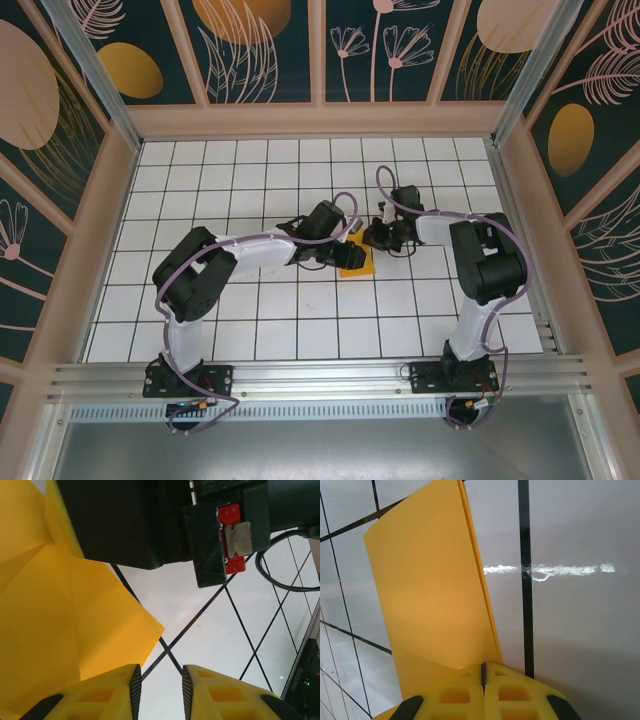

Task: Fold a paper plane with a square sheet of paper (fold left side to right side)
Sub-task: Fold the triangle a second time at the center of the table.

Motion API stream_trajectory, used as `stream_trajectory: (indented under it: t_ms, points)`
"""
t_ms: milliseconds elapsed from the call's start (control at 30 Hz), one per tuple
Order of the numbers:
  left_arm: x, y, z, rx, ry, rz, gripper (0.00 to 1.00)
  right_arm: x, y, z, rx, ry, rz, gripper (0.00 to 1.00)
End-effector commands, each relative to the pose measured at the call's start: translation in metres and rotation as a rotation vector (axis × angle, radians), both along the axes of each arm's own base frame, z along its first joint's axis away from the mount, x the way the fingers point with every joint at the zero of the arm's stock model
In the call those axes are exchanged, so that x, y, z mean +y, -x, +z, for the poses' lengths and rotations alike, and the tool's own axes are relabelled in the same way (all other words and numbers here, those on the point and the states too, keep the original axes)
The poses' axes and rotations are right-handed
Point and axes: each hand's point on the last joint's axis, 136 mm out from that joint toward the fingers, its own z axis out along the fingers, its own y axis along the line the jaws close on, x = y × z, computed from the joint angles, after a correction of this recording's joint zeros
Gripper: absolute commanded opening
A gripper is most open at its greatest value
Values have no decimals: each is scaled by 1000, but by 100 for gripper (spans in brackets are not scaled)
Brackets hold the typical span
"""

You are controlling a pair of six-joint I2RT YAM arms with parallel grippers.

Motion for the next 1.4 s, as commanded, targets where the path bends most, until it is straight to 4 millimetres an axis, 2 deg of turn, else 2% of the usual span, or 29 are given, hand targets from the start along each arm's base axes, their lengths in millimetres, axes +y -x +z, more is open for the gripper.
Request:
stream_trajectory:
  t_ms: [0, 133, 333, 567, 733, 967, 1367]
  points:
    - [6, -2, 11, -34, -5, -1, 33, -7, 16, -16, 58, 45, -4, 7]
    - [-5, -4, -4, 8, -9, -27, 32, -7, 16, -15, 58, 42, -5, 7]
    - [14, -8, -32, -1, -110, 8, 31, -4, 9, 3, 13, 17, -1, 9]
    - [17, -8, -38, -5, -129, 14, 30, -5, 1, 31, -48, 3, -7, 11]
    - [18, -5, -45, 2, -129, 9, 29, -3, 10, 44, -57, -28, 6, 11]
    - [18, -7, -47, 1, -126, 15, 27, 18, 28, 32, 2, -104, 40, 9]
    - [19, -13, -50, -19, -142, 27, 28, 31, 20, 11, 39, -89, 50, 9]
